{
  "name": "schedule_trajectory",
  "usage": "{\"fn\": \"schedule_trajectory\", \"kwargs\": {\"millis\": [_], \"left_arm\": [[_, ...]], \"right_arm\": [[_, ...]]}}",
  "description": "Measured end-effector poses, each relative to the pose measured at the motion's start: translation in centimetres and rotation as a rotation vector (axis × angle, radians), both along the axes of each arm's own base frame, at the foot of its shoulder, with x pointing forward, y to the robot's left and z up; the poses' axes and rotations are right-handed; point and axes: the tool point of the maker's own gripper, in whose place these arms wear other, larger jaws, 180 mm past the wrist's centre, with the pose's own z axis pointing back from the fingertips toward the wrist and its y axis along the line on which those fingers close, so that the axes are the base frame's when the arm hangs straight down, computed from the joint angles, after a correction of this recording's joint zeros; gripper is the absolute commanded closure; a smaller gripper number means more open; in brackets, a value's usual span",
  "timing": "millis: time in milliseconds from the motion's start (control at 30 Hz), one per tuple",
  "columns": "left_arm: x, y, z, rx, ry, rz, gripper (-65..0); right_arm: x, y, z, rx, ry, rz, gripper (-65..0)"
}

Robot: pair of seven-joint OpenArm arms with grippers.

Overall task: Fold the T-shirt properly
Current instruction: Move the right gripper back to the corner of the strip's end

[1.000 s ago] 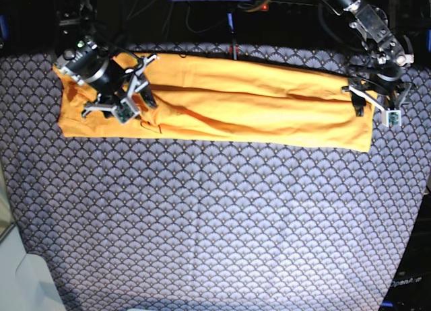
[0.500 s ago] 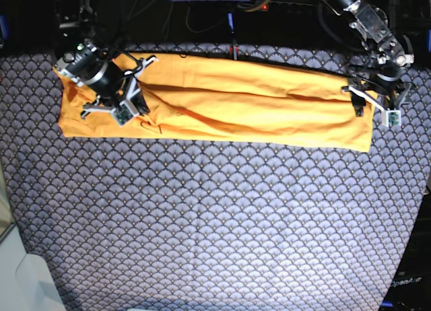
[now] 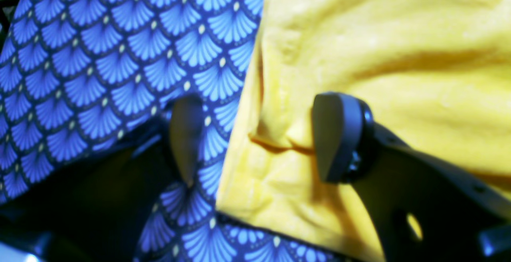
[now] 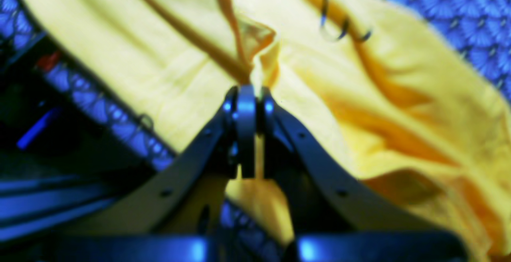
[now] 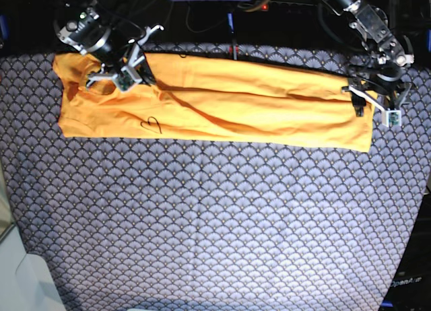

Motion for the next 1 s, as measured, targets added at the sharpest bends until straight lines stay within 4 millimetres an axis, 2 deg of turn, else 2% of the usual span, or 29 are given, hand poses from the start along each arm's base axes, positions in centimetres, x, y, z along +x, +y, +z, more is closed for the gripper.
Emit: {"fn": "schedule_trajectory", "kwargs": {"millis": [167,300,467,767,867,1000], "left_arm": [[0.0,0.0,0.0,0.0,0.0,0.0,-42.1],[0.0,0.0,0.0,-0.001,0.0,0.0,-42.1],[0.0,0.0,0.0,0.0,0.0,0.0,-42.1],[0.0,0.0,0.0,0.0,0.0,0.0,-42.1],[0.0,0.0,0.0,-0.001,0.0,0.0,-42.1],[0.0,0.0,0.0,0.0,-0.001,0.0,-42.1]], "right_arm": [[-1.6,0.5,-0.3,0.031,0.016,0.003,0.0],[-2.4,1.8,-0.6,0.054,0.038,0.029,0.0],[-3.0,1.4,-1.7,0.044,0.072,0.021,0.0],[-4.0,1.3,-2.2,0.045,0.101,0.018,-26.3],[-4.5,1.4,-2.4,0.048,0.111,0.019,-30.7],[-5.0,2.3,-2.4,0.061,0.121,0.04,-31.0]]}}
